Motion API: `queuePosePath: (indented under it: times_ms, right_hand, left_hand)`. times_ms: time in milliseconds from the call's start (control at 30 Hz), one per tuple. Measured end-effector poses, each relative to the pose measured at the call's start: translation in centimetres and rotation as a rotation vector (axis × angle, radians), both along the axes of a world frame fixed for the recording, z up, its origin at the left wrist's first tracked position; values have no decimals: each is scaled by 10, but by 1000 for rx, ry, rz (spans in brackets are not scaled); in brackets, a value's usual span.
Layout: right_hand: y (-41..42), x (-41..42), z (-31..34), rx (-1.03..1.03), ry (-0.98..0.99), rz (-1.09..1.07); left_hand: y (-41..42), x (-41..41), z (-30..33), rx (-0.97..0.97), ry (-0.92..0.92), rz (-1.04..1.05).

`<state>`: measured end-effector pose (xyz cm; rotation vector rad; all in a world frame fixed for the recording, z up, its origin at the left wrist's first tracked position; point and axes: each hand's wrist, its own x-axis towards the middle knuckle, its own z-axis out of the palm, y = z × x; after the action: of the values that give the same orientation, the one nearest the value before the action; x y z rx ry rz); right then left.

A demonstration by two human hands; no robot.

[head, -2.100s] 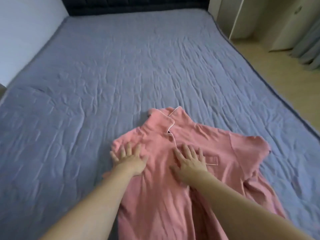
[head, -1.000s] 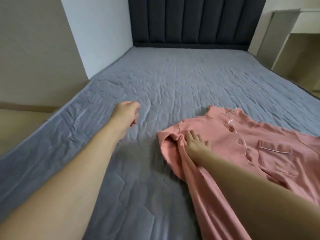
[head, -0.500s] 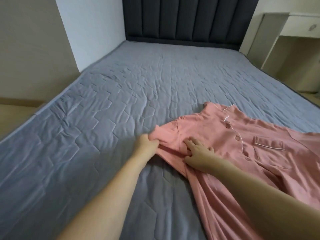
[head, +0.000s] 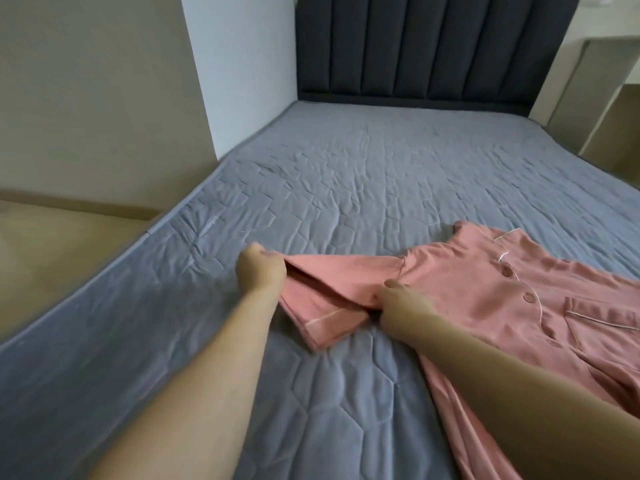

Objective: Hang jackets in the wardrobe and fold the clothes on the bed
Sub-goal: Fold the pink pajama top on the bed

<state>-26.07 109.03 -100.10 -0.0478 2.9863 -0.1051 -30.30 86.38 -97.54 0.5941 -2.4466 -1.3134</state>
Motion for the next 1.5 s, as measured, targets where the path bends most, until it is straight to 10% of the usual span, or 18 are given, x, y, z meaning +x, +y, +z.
queuePosePath:
  times_ms: [200, 300, 433, 500, 633, 800, 1067, 1167, 1333, 1500]
  right_hand:
    - [-32, -22, 20, 52, 45, -45]
    - [-41, -22, 22, 266, -195, 38]
    - [-62, -27, 39, 323, -488, 65]
    - [-72, -37, 46, 277, -512, 41]
    - [-74, -69, 38, 129, -58, 72]
    - [-72, -102, 2, 82, -72, 90]
    - [18, -71, -45, 28, -6, -14]
    - [74, -55, -42, 10, -26, -91]
    - [179, -11, -30, 58, -61, -197]
    - [314, 27, -22, 76, -29, -526]
  left_hand:
    - [-78, -9, 106, -1096, 767, -69]
    - [-96, 7, 62, -1512, 540, -131]
    - [-109, 32, -22, -1050, -531, -256]
    - [-116, 34, -41, -746, -775, -268]
    - [-121, 18, -28, -727, -425, -76]
    - [-97, -7, -32, -820, -124, -311]
    - [-87, -38, -86, -839, -657, -282]
    - [-24, -55, -57, -801, -530, -252]
    - [141, -20, -71, -651, -291, -856]
    - [202, -27, -73, -1005, -550, -568]
